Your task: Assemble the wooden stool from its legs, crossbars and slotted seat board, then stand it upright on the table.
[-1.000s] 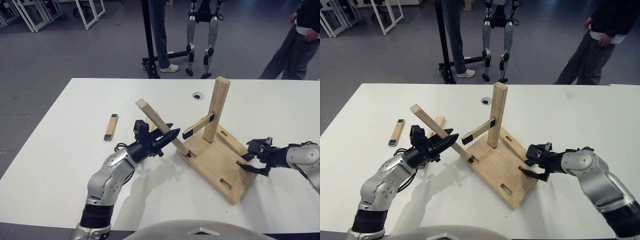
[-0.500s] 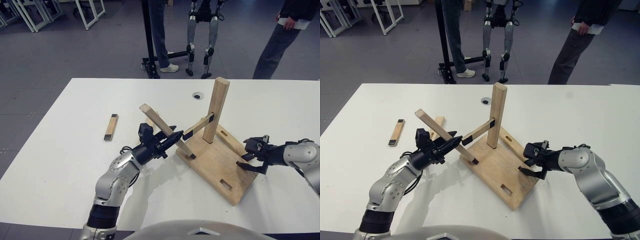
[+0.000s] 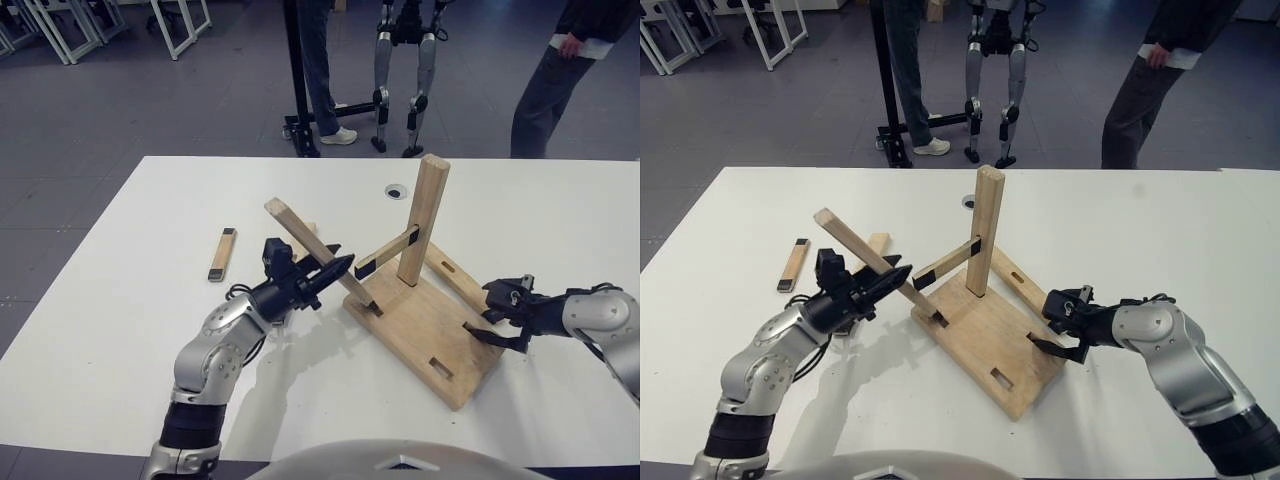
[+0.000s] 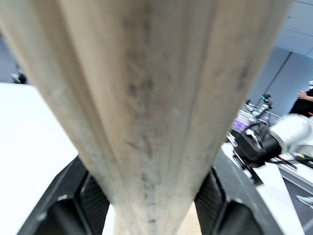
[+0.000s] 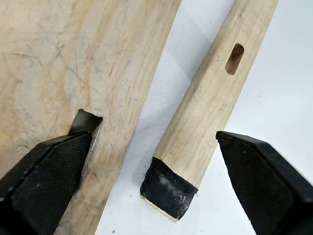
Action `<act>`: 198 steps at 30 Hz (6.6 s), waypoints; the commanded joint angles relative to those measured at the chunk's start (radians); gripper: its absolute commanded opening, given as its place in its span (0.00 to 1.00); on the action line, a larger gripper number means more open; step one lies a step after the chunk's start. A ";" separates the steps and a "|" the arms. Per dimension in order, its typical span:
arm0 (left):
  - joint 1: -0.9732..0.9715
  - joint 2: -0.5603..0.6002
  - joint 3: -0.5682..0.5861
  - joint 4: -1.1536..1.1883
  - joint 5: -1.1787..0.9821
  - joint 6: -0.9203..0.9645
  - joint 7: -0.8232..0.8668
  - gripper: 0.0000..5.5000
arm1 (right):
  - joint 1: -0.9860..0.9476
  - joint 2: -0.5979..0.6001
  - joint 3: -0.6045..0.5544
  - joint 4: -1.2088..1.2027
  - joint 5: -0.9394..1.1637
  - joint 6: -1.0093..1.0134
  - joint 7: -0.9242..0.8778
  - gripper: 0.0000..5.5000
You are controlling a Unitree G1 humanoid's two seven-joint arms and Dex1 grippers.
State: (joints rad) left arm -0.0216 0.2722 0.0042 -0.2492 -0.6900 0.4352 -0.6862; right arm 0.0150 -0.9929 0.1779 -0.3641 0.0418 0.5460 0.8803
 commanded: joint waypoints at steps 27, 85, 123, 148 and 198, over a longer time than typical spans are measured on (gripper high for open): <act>0.046 0.081 -0.059 -0.232 0.018 0.109 0.090 0.37 | 0.051 0.014 -0.010 -0.039 -0.004 0.034 -0.032 0.86; 0.058 0.128 -0.190 0.035 0.236 -0.053 -0.040 0.37 | -0.100 0.180 -0.082 -0.070 0.058 0.101 -0.108 0.86; -0.198 0.261 -0.340 0.251 0.250 0.048 -0.321 0.37 | -0.151 0.363 0.005 -0.111 0.051 0.159 -0.270 0.86; -0.250 0.343 -0.553 0.266 0.421 -0.024 -0.323 0.37 | -0.176 0.381 0.026 -0.103 0.055 0.145 -0.274 0.86; -0.224 0.392 -0.603 0.315 0.463 -0.085 -0.222 0.37 | -0.083 0.725 -0.109 -0.403 0.580 0.779 -0.414 0.46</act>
State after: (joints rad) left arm -0.3669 0.5590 -0.4265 -0.0297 -0.5429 0.2561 -0.9754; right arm -0.0293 -0.2236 -0.1764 -0.5076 0.3448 1.1572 0.2369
